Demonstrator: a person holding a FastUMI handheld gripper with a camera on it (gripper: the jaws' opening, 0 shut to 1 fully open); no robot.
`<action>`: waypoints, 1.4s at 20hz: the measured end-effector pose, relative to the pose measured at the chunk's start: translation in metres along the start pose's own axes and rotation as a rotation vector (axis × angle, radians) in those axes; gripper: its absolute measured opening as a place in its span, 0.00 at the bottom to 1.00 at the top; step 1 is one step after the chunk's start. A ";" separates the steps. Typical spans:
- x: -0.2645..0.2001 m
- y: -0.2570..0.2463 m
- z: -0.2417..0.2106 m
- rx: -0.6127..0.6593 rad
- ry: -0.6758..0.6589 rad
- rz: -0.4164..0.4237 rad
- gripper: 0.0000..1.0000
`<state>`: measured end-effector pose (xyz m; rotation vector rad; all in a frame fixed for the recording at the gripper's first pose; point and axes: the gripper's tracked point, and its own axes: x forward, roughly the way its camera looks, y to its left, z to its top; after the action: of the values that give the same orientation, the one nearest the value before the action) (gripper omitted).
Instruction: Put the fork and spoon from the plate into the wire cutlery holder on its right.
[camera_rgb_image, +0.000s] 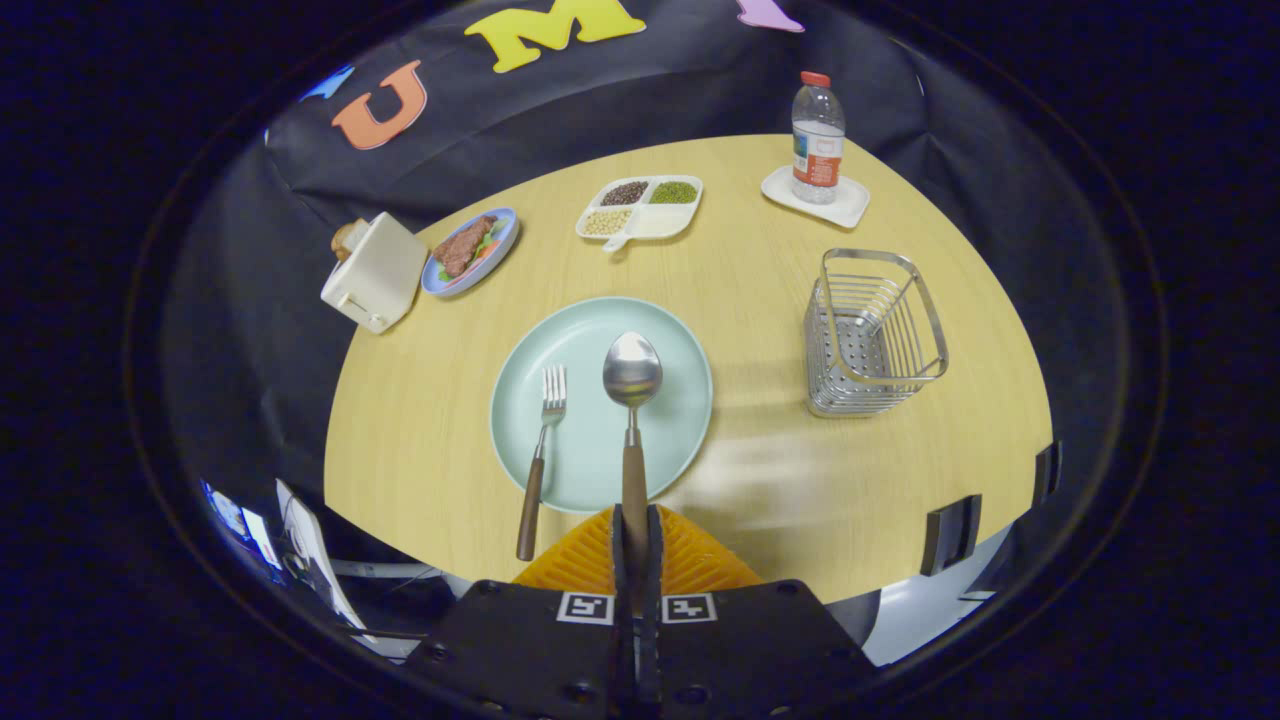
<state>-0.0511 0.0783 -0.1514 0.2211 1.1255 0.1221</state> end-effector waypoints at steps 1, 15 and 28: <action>-0.007 -0.001 0.002 0.002 -0.006 0.008 0.03; -0.065 -0.102 0.042 0.160 -0.050 -0.065 0.03; -0.050 -0.129 0.061 0.314 0.002 -0.126 0.03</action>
<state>-0.0195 -0.0640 -0.1131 0.4283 1.1545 -0.1681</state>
